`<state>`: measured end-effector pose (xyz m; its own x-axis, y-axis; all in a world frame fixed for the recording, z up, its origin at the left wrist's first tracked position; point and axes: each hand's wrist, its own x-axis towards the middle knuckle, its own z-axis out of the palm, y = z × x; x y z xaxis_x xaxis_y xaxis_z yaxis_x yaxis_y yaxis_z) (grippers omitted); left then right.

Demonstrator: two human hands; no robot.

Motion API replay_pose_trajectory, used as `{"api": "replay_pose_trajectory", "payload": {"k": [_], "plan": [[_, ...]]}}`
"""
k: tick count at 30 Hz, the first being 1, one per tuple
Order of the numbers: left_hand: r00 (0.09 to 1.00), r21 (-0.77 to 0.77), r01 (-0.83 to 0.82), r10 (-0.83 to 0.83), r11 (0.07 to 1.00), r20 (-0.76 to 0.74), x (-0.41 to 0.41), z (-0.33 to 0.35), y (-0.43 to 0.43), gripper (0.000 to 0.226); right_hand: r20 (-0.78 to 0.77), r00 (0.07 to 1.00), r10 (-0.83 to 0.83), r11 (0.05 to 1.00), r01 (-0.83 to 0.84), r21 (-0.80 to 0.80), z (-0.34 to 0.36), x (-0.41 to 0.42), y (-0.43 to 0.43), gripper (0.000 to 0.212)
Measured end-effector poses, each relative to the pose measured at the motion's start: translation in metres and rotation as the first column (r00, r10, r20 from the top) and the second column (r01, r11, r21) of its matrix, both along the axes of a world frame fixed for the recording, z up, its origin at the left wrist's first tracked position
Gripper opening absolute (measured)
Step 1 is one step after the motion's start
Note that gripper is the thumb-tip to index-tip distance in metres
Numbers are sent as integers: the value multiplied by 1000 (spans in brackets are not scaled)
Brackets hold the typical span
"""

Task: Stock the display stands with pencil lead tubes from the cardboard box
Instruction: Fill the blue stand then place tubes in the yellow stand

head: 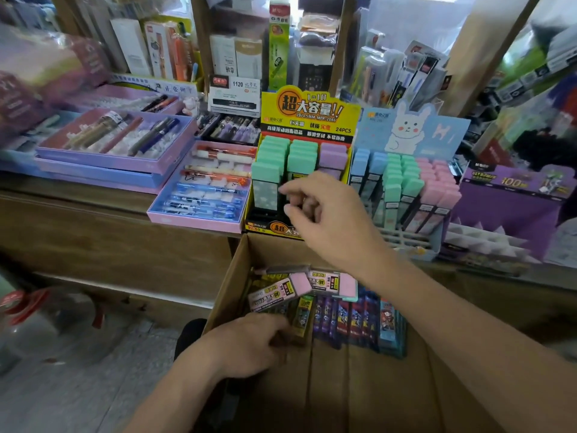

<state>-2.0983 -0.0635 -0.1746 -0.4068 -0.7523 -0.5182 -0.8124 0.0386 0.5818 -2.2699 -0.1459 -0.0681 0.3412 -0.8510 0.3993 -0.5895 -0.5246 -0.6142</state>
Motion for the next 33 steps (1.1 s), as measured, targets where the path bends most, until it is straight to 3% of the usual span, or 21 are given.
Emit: {"api": "replay_pose_trajectory", "payload": {"k": [4, 9, 14, 20, 27, 33], "plan": [[998, -21, -59, 59, 998, -28, -2, 4, 2, 20, 94, 996, -11, 960, -16, 279, -43, -29, 44, 18], [996, -253, -78, 86, 964, 21, 4, 17, 7, 30, -76, 996, 56, 836, -5, 548, -102, -43, 74, 18], [989, -355, -147, 139, 923, -47, 16, 35, 15, 37, -188, 970, 152, 774, 1, 633, -128, -39, 87, 30], [983, -379, -185, 179, 907, -51, 22, 44, 18, 40, -290, 923, 252, 843, -62, 535, -133, -24, 92, 39], [984, -367, -168, 175, 915, -14, 1, 36, 1, 49, -360, 933, -32, 924, 165, 345, -117, -42, 60, 42], [977, -349, -139, 185, 927, 103, -16, 28, -32, 73, -377, 866, -328, 838, 451, 308, -110, -61, 51, 40]]}}
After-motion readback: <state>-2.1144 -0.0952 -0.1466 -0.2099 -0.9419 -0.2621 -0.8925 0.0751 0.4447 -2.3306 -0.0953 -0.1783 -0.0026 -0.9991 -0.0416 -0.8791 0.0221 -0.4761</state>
